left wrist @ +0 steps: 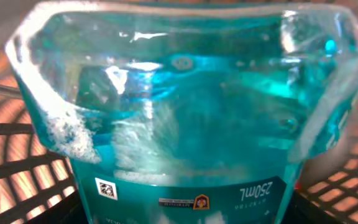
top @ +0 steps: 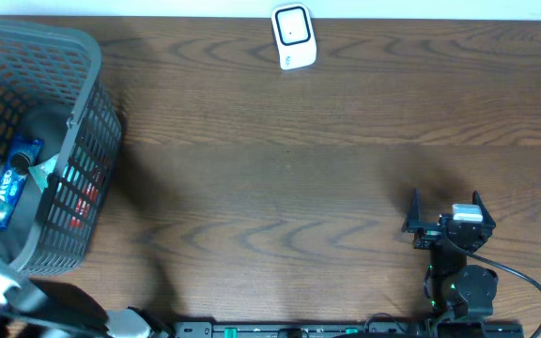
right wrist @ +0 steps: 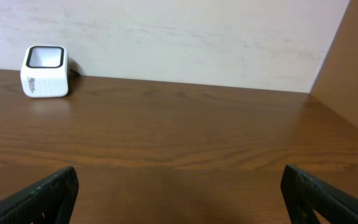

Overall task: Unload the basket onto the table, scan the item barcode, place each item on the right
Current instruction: 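Lift the bottle out and place it on the table center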

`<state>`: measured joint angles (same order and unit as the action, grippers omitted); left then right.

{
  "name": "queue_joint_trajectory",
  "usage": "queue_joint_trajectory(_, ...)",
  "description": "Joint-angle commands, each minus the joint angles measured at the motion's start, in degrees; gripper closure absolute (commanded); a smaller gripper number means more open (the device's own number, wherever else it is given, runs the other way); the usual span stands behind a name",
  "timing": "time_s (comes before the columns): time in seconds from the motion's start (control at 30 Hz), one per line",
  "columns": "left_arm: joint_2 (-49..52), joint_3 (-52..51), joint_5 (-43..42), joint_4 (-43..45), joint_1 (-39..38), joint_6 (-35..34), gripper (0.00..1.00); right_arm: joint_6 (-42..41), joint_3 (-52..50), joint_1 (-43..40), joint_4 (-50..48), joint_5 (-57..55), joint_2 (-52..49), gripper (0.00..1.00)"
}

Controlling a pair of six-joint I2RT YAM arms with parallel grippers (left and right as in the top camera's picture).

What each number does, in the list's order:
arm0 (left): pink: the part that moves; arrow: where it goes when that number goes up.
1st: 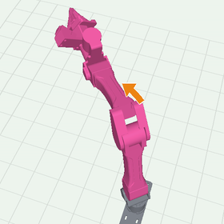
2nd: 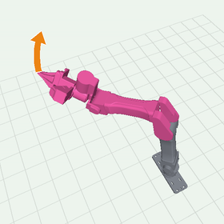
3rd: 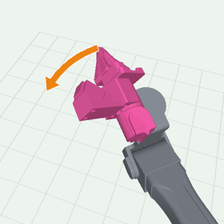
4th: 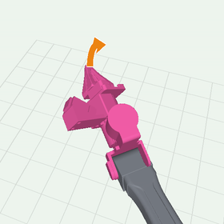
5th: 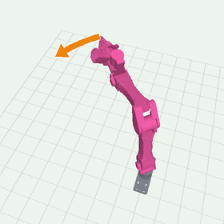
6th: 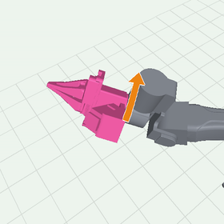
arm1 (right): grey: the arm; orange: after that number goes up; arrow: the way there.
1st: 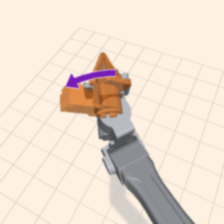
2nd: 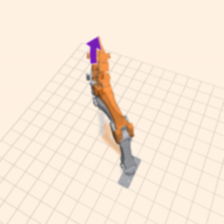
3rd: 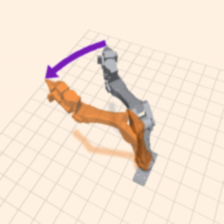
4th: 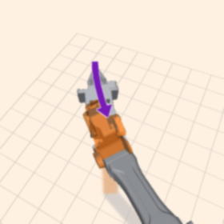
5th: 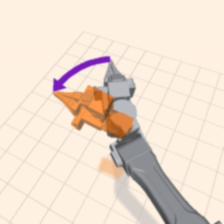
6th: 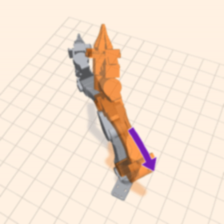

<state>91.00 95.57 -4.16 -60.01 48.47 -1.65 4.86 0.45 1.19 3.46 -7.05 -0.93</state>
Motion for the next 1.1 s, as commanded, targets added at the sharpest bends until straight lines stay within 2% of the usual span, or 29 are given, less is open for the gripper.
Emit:
queue_joint_trajectory(0.0,-6.3,2.5,0.0,1.4,-2.0,-0.5,0.48,0.3,-0.1,-0.4,0.2,0.3,0.5,0.01)
queue_joint_trajectory(0.1,-10.6,2.5,0.0,3.1,-5.1,-0.5,0.48,0.3,-0.1,-0.4,0.2,0.3,0.5,0.01)
queue_joint_trajectory(0.27,-16.7,2.5,0.0,6.7,-15.9,-2.1,0.48,0.3,-0.1,-0.4,0.2,0.3,0.5,0.01)
queue_joint_trajectory(0.3,-17.9,2.5,0.0,8.2,-20.5,-3.5,0.48,0.3,-0.1,-0.4,0.2,0.3,0.5,0.01)
queue_joint_trajectory(0.47,-17.8,2.5,0.1,9.6,-33.6,-4.9,0.48,0.3,-0.1,-0.4,0.2,0.3,0.5,0.01)
queue_joint_trajectory(0.7,-12.1,2.5,0.2,9.2,-51.8,-4.9,0.48,0.3,-0.1,-0.4,0.2,0.3,0.5,0.01)
queue_joint_trajectory(0.9,-3.2,2.5,0.3,7.1,-63.4,-7.9,0.48,0.3,-0.1,-0.4,0.2,0.3,0.5,0.01)
queue_joint_trajectory(0.97,0.7,2.5,0.3,6.8,-66.8,-9.6,0.48,0.3,-0.1,-0.4,0.2,0.3,0.5,0.01)
queue_joint_trajectory(1.07,10.1,2.5,0.3,6.8,-73.6,-15.6,0.48,0.3,-0.1,-0.4,0.2,0.3,0.5,0.01)
